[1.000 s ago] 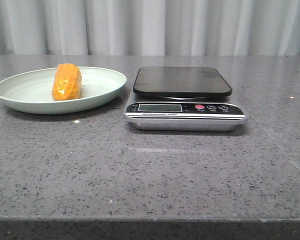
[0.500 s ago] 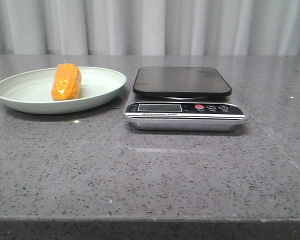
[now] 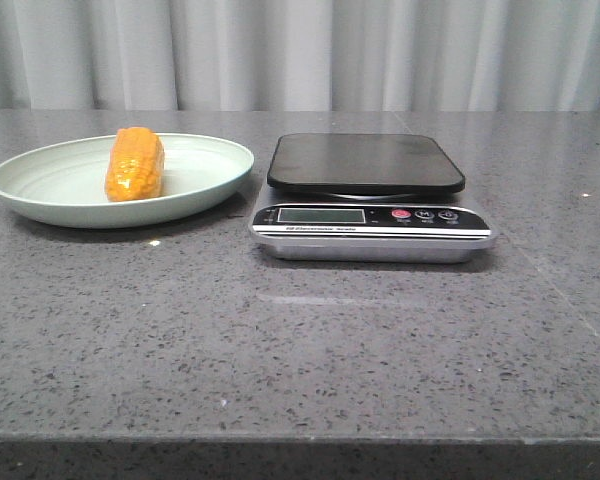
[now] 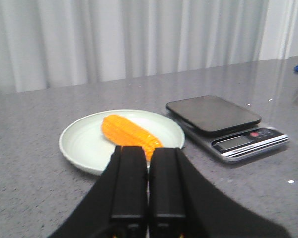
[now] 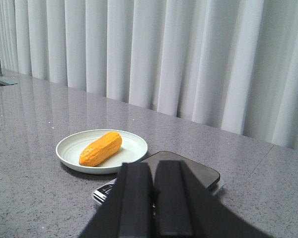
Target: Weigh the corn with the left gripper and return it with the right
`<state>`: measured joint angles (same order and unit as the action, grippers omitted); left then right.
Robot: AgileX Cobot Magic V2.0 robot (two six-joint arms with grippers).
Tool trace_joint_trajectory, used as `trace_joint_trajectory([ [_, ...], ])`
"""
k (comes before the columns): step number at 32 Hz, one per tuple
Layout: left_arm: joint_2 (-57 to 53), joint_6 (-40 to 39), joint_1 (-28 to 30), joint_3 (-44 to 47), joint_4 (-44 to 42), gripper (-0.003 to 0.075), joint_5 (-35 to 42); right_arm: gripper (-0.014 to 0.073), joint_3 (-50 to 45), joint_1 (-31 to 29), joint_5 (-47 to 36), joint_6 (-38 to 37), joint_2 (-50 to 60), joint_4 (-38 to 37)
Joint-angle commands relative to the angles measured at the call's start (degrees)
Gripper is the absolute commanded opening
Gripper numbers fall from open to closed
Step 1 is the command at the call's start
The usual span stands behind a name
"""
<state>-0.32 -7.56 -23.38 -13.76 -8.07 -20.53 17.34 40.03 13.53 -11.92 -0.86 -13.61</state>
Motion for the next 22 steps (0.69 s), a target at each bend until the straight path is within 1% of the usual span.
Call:
trace_joint_trajectory([
  [1, -0.91, 6.53, 8.04, 2.93, 5.69, 0.0127, 10.79, 0.0173, 1.41, -0.37, -4.66, 0.31, -0.77, -1.11],
  [5, -1.11, 6.53, 18.05, 7.53, 6.78, 0.0127, 17.79, 0.0173, 1.41, -0.37, -4.66, 0.31, -0.77, -1.11],
  [10, -1.11, 6.53, 26.04, 11.46, 6.9, 0.0127, 21.75, 0.0173, 1.41, -0.37, -4.66, 0.31, -0.77, -1.11],
  [13, -1.11, 6.53, 28.04, 14.41, 6.9, 0.0127, 25.29, 0.0173, 1.41, -0.37, -4.66, 0.31, -0.77, -1.11],
  [15, -1.11, 6.53, 28.04, 14.29, 6.23, 0.0127, 24.01, 0.0173, 1.41, -0.37, -4.66, 0.31, -0.77, -1.11],
  [22, -1.11, 6.53, 28.04, 14.29, 6.09, 0.0127, 24.31, 0.0173, 1.41, -0.37, -4.66, 0.31, -0.77, -1.11],
])
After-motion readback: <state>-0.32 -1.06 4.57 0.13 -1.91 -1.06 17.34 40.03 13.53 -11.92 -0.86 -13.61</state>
